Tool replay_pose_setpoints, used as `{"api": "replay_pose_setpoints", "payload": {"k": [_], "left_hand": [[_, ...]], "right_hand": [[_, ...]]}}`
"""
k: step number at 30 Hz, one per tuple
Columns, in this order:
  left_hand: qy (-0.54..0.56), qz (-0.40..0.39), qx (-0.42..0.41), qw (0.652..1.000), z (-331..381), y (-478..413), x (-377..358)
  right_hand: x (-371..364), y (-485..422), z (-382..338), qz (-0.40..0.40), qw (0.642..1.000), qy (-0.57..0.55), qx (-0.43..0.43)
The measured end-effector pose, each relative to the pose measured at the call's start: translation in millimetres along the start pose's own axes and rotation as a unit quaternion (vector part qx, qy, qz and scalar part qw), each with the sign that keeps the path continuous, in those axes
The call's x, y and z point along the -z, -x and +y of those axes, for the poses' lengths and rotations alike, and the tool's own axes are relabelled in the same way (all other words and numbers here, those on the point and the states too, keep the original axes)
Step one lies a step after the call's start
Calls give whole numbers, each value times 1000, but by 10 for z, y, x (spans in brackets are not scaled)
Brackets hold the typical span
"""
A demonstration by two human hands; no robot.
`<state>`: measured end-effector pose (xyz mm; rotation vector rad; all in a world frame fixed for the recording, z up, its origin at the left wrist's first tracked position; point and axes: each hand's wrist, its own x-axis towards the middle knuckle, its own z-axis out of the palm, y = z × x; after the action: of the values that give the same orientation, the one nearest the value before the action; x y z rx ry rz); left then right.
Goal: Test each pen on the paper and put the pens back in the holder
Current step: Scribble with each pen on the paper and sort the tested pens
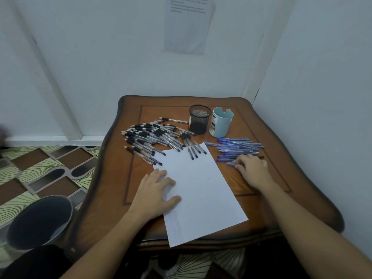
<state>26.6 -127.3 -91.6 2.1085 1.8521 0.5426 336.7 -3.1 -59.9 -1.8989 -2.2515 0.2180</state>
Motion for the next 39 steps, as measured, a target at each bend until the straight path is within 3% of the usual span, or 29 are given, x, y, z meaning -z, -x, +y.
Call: {"api": "replay_pose_setpoints", "payload": {"k": [4,9,11,14,18,25,29,31,34,36,39], "left_hand": [[9,8,-1,1000,65,111,-50],[16,67,-66,995,-9,130,-123],[24,33,-27,999,-46,100,-84],[-60,-36,40,997,-91,58,15],[-90,-81,56,991,-121,46,68],[-41,13,14,999,-182,120,58],[-47,20,16,999,-194,147,32],[-57,15,16,998,-198,159,34],[-60,6,8,998,-214,196,53],[-65,5,3,998,-218,232,57],[-58,15,-1,998,-198,279,48]], "right_hand": [[-26,62,-117,32,999,8,34],[-146,122,-166,36,995,-85,41],[-156,119,-189,30,995,-97,4],[-149,156,-216,13,997,-79,-19],[-100,233,-197,18,999,-11,-48],[-8,238,-86,-36,986,79,-145],[119,248,-53,-60,978,91,-179],[204,279,-37,-52,981,45,-179],[260,303,-20,22,978,-146,-150],[264,320,-142,59,939,-306,-143],[207,395,-496,26,859,-495,-132]]}}
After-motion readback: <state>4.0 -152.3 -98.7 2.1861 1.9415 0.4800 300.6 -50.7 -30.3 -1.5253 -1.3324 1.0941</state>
